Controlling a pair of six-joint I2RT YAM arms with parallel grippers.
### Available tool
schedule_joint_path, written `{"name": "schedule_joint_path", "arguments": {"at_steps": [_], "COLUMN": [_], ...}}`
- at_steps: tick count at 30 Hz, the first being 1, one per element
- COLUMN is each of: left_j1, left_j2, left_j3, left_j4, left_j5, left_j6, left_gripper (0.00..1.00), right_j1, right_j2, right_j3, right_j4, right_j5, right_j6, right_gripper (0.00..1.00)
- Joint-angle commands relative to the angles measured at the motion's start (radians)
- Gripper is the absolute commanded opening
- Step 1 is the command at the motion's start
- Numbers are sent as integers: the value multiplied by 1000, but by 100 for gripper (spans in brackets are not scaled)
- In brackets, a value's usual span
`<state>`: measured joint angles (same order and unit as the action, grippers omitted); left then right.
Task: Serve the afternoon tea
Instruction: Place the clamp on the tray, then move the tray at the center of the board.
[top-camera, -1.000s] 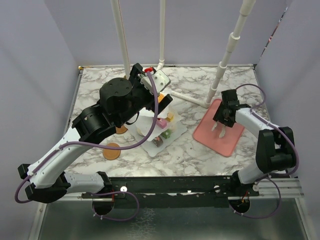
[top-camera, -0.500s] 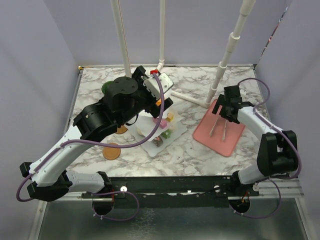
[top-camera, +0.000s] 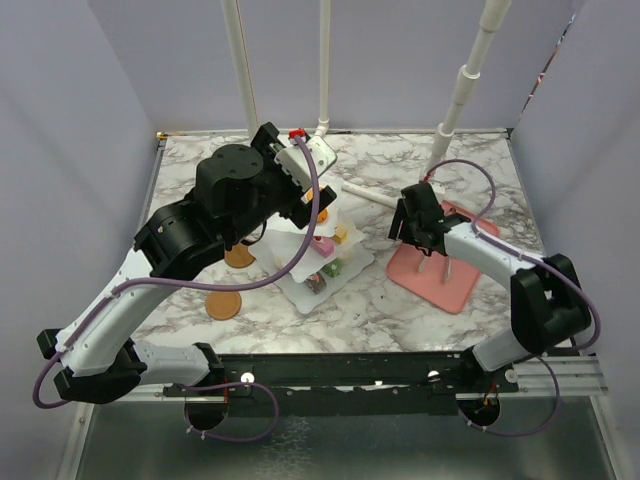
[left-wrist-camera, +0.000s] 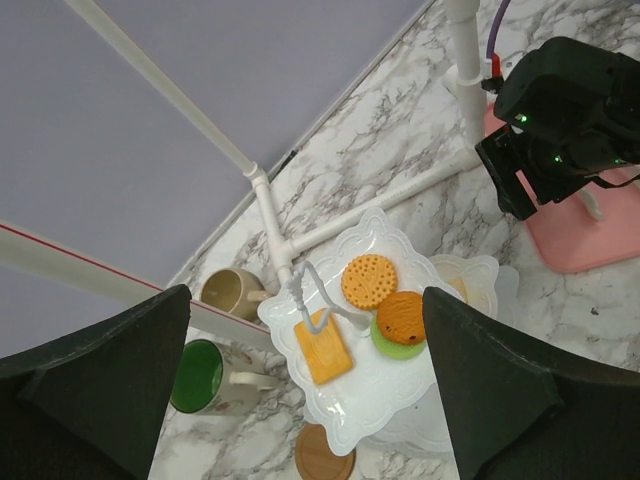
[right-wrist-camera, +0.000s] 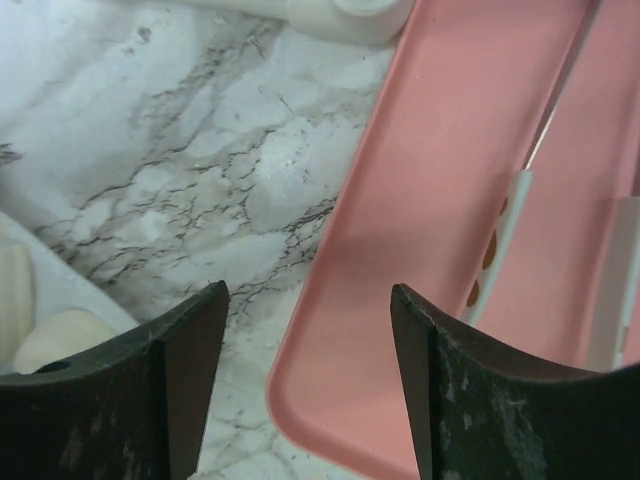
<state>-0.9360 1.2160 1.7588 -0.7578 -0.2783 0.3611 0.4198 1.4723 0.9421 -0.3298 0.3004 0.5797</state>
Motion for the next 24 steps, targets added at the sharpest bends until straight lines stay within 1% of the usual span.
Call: {"name": "schedule_joint_path", "arguments": {"at_steps": [1, 4, 6, 8, 11, 14, 17, 20, 24], "left_j1": [24, 30, 33, 35, 35, 34, 35, 35, 34], "left_j2": [-6, -9, -8, -3, 4, 8, 10, 6, 2], "left_j3": [-4, 0, 4, 12, 21, 31, 44, 47, 41], "left_j4": [-43, -49, -50, -50, -48, -38, -35, -30, -25], "left_j5": [-17, -5, 2, 9, 17, 20, 15, 10, 22], "left_j6": [-1, -2, -5, -6, -8, -6, 3, 14, 10], "left_gripper": [99, 99, 99, 99, 99, 99, 99, 99, 99], "right_j1": [17, 19, 19, 19, 18, -3, -59, -149, -247], "right_j2": [105, 163, 185, 192, 191, 203, 178, 143, 137], "right_j3": [-3, 1, -2, -10, -16, 3, -14, -45, -40], "right_j4": [45, 52, 52, 50, 34, -17, -27, -21, -23], "right_j5": [16, 29, 41, 51, 60, 41, -16, -91, -190], "right_j6": [19, 10, 3, -1, -19, -54, -92, -146, -281], "right_gripper": [67, 62, 56, 45, 27, 14, 1, 0, 1]}}
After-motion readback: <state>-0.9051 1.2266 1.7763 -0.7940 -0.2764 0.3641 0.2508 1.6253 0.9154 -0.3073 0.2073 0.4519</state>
